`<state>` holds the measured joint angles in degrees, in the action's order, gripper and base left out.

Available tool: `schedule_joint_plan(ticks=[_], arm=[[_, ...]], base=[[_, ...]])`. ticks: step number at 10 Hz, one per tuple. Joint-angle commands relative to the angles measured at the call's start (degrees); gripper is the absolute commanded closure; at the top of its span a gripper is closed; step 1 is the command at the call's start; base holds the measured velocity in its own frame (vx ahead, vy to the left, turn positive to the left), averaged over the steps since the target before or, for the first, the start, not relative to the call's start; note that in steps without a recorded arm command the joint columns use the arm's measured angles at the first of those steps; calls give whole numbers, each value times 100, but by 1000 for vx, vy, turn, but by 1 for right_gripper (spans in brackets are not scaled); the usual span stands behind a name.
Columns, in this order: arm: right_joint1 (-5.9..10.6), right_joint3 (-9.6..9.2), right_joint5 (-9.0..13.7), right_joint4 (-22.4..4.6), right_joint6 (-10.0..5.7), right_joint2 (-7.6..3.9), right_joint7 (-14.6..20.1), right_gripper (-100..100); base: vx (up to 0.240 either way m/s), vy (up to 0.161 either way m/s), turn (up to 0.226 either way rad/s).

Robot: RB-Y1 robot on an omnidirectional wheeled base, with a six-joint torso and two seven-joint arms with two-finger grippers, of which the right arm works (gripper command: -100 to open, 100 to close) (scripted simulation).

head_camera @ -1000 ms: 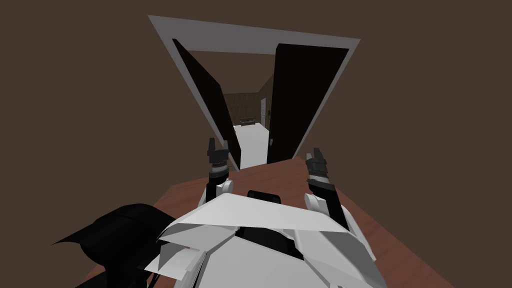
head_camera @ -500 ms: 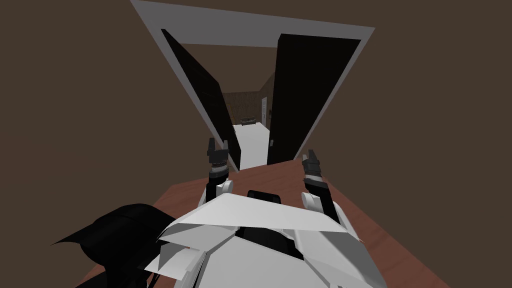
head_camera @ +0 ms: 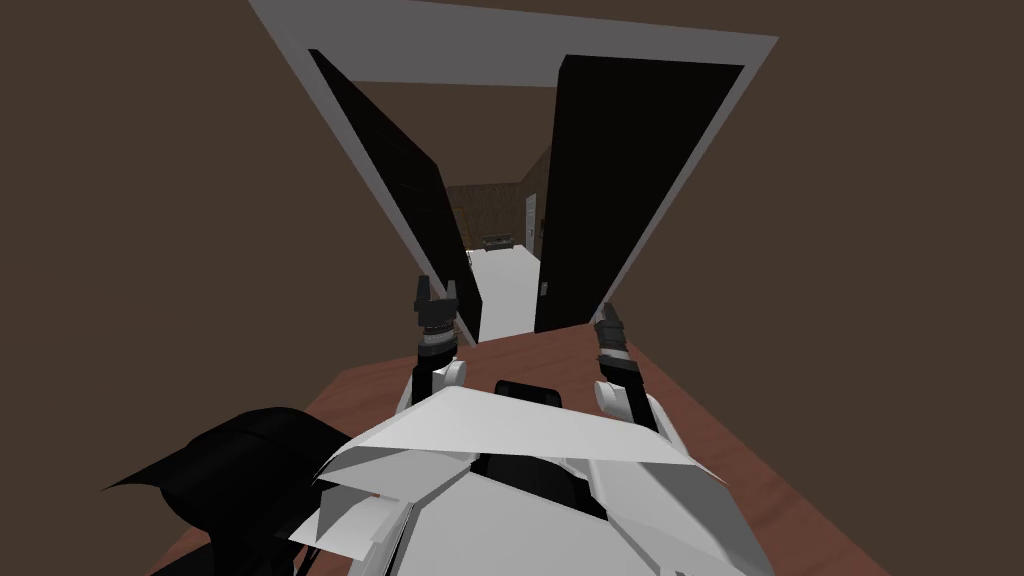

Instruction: Push the door open

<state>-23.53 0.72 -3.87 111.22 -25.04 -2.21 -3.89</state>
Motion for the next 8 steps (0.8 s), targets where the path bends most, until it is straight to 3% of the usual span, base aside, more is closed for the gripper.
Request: schedule_joint_plan(ticks=[1,2,7,8], arm=[[121,-10,23,-286,-86,-38,30,-100],[121,-10,23,-319,-86,-38,30,-100],[530,-117,56,-1292,-367,-53,70,-100],[530,-117,56,-1365,-367,-53,70,-100]], base=[[107,-35,50],[72,-21,15],[77,-47,53],[63,-30,15]])
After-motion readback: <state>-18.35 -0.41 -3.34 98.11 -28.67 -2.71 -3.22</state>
